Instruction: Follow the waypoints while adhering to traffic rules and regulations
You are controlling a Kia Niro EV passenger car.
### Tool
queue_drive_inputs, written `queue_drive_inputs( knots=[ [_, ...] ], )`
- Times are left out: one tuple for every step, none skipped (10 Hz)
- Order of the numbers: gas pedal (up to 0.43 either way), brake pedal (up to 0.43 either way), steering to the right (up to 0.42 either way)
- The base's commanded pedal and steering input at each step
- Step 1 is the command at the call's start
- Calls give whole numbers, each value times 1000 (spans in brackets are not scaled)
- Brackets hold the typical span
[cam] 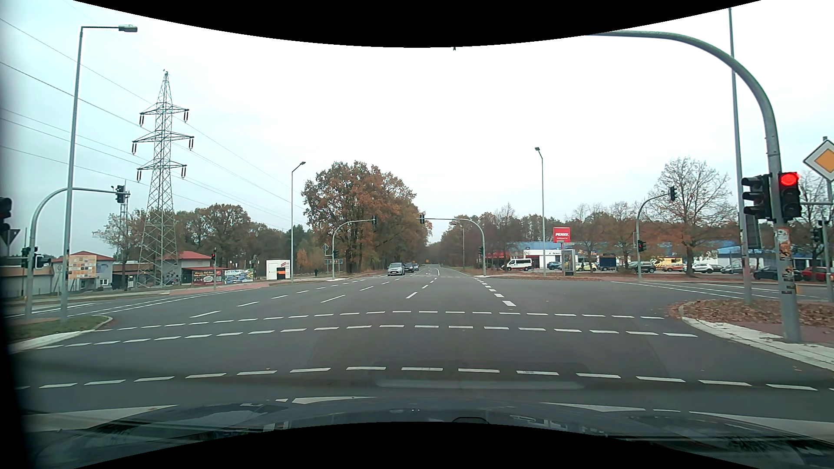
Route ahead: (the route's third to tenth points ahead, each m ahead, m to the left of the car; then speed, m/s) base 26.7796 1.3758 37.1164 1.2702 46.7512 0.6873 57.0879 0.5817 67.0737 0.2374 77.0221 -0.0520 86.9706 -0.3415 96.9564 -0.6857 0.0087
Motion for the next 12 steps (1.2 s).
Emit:
queue_drive_inputs(
  knots=[
    [0,384,2],
    [0,384,3],
    [0,384,3],
    [0,384,3],
    [0,384,3],
    [0,384,3],
    [0,384,3],
    [0,384,3],
    [0,384,3],
    [0,384,3],
    [0,384,3],
    [0,384,3]
  ],
)
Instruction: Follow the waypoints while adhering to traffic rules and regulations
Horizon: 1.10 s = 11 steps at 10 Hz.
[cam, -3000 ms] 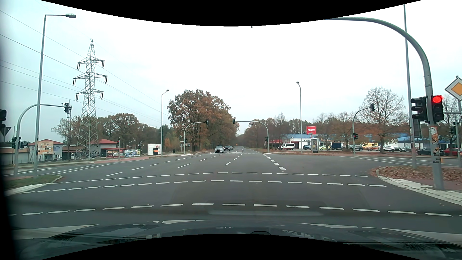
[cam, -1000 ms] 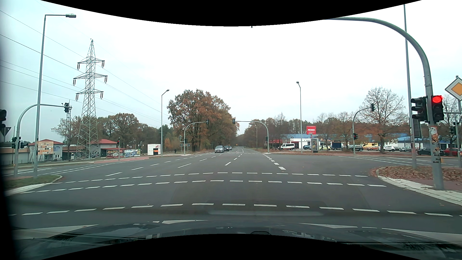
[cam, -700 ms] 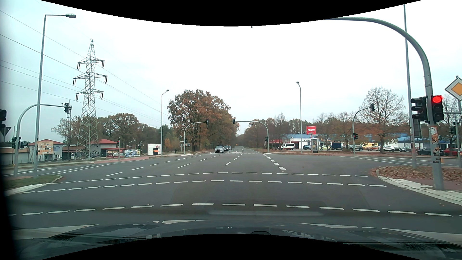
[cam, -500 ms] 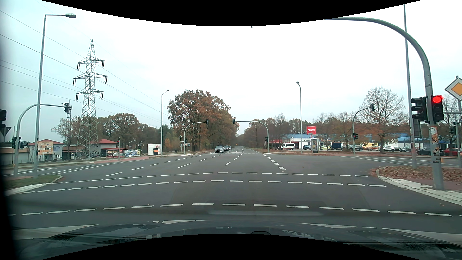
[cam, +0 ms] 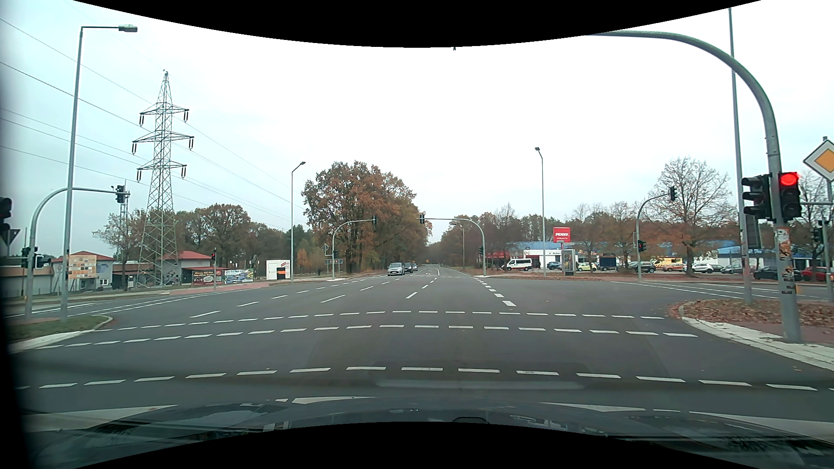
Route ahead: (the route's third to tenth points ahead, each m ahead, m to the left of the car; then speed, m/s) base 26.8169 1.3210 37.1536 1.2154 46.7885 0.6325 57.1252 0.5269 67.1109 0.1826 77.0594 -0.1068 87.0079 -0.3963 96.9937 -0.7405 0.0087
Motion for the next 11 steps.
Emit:
queue_drive_inputs(
  knots=[
    [0,384,3],
    [0,384,3],
    [0,384,3],
    [0,384,3],
    [0,384,3],
    [0,384,2],
    [0,378,3],
    [0,378,2],
    [0,378,3],
    [0,378,3],
    [0,378,3]
  ],
)
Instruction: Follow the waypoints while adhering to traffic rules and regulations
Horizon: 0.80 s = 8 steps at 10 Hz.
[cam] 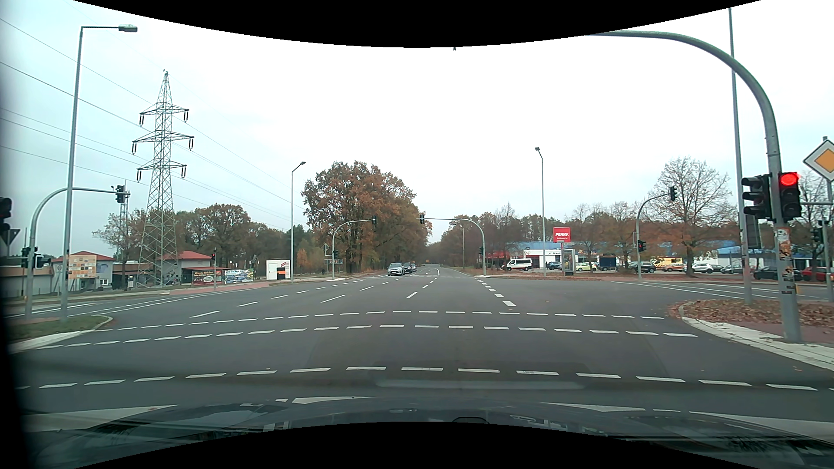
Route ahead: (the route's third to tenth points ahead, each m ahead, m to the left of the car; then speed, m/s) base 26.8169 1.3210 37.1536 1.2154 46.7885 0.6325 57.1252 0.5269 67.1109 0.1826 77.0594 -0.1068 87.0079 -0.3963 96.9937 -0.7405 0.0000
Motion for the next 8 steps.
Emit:
queue_drive_inputs(
  knots=[
    [0,384,3],
    [0,378,3],
    [0,378,3],
    [0,378,3],
    [0,378,2],
    [0,378,3],
    [0,384,2],
    [0,378,3]
  ],
)
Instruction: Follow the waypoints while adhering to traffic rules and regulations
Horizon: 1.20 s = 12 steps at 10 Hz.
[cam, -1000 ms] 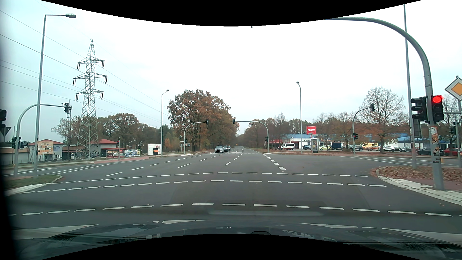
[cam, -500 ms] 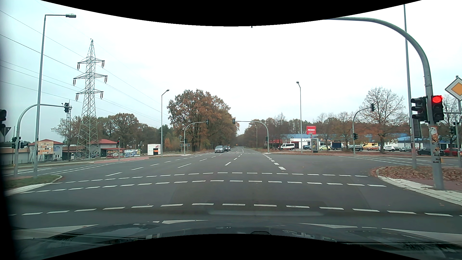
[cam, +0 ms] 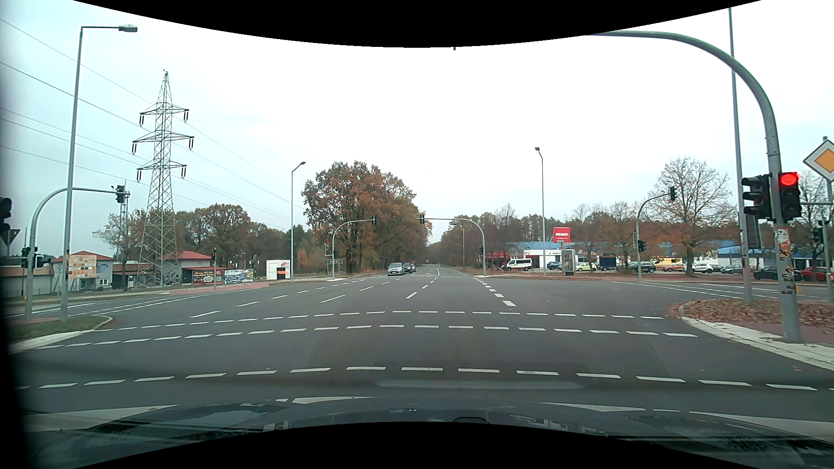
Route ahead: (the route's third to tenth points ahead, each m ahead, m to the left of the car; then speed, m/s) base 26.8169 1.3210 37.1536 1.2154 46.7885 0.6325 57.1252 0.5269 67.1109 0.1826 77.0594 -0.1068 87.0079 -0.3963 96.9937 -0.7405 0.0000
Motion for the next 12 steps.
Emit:
queue_drive_inputs(
  knots=[
    [0,384,3],
    [0,378,3],
    [0,384,2],
    [0,378,3],
    [0,378,2],
    [0,378,2],
    [0,384,3],
    [0,378,3],
    [0,384,3],
    [0,384,3],
    [0,384,3],
    [0,378,3]
  ],
)
